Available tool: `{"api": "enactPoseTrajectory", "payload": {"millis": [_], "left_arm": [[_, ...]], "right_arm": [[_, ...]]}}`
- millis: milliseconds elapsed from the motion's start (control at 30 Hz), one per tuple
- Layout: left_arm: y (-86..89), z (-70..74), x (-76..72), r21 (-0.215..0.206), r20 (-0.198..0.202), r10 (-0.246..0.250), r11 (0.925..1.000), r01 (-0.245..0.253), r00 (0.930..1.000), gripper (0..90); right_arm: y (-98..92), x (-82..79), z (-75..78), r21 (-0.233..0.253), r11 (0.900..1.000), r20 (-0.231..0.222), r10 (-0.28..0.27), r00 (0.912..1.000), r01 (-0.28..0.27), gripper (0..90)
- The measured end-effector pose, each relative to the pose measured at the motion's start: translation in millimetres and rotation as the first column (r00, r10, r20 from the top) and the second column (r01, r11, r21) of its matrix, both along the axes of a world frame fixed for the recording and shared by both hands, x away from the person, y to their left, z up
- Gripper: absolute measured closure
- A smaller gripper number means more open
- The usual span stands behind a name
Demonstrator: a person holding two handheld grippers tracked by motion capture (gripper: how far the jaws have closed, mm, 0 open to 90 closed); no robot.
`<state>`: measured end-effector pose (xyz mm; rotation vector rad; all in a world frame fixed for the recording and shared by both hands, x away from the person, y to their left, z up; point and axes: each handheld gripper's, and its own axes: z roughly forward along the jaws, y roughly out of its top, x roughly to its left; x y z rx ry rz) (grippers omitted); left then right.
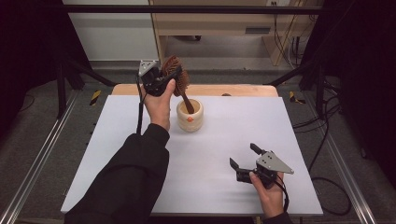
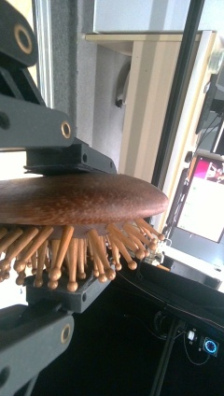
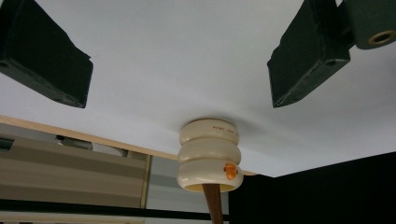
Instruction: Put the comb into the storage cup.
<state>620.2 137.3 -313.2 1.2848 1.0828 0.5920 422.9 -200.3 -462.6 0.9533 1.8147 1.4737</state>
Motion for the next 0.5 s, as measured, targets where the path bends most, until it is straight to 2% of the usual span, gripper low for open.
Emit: {"api": "enactPoseTrajectory", "payload": {"millis": [500], "left_arm": [[-1.9, -2.6, 0.5, 0.000, -0.001, -0.004, 1.0000, 0.004, 1.0000, 50.7]], "right_arm": [[-0.1, 0.0, -0.1, 0.002, 1.000, 0.000, 0.001, 1.0000, -0.001, 6.7]]}}
